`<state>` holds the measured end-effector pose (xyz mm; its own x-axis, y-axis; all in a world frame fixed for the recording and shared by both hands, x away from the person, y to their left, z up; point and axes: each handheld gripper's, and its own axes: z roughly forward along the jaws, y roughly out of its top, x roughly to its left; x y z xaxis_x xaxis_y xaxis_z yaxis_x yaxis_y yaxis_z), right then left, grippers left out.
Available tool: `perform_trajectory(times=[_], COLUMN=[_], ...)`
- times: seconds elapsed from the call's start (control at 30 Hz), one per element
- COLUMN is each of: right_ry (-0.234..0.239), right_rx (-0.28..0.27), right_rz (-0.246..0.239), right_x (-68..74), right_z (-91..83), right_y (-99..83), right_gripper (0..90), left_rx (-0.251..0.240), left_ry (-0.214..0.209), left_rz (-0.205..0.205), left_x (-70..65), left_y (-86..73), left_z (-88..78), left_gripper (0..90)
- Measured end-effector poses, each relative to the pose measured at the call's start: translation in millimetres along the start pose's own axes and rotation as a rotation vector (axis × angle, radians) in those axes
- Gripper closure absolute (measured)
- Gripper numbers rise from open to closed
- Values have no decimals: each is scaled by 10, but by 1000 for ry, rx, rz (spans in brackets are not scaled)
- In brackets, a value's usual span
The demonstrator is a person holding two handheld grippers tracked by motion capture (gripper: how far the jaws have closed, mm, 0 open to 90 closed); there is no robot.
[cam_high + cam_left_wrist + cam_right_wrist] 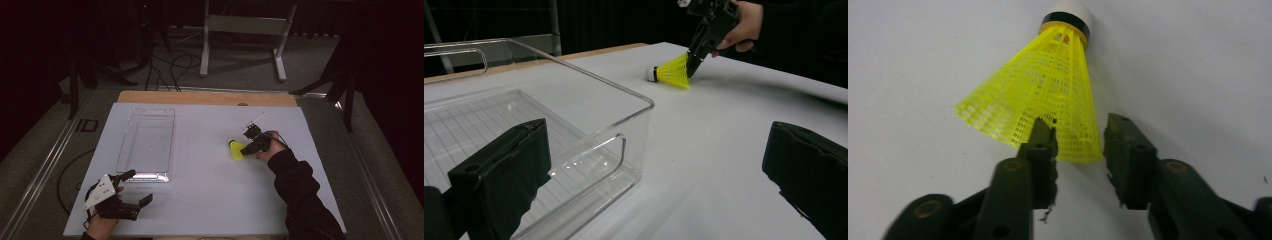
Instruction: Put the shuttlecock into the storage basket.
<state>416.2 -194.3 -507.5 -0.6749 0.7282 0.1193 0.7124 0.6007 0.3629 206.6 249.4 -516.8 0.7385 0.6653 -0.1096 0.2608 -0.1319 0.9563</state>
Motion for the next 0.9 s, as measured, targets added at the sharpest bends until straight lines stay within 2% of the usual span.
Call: perform_trajectory(times=[0.03, 0.23, 0.3, 0.37, 0.53, 0.67, 0.9], right_ry=[2, 6, 19, 7, 20, 24, 42], right_rx=[11, 22, 22, 25, 40, 24, 49], right_rz=[-2, -19, -23, -35, -58, -58, -109], right_x=[4, 3, -4, 5, 16, 8, 32], right_z=[13, 30, 23, 9, -48, -116, -210], right_y=[11, 17, 17, 21, 31, 26, -8], right_gripper=[756, 886, 897, 900, 900, 900, 900], left_rx=[0, 1, 1, 3, 6, 7, 7], left_ry=[0, 0, -1, 0, 1, 2, 1], left_rz=[0, -2, -2, -1, 0, 1, 0], left_x=[0, 1, 0, 1, 1, 1, 4], left_y=[0, -1, -1, -1, -2, -2, -2], left_z=[0, 1, 2, 3, 6, 7, 7], left_gripper=[2, 2, 2, 2, 2, 2, 2])
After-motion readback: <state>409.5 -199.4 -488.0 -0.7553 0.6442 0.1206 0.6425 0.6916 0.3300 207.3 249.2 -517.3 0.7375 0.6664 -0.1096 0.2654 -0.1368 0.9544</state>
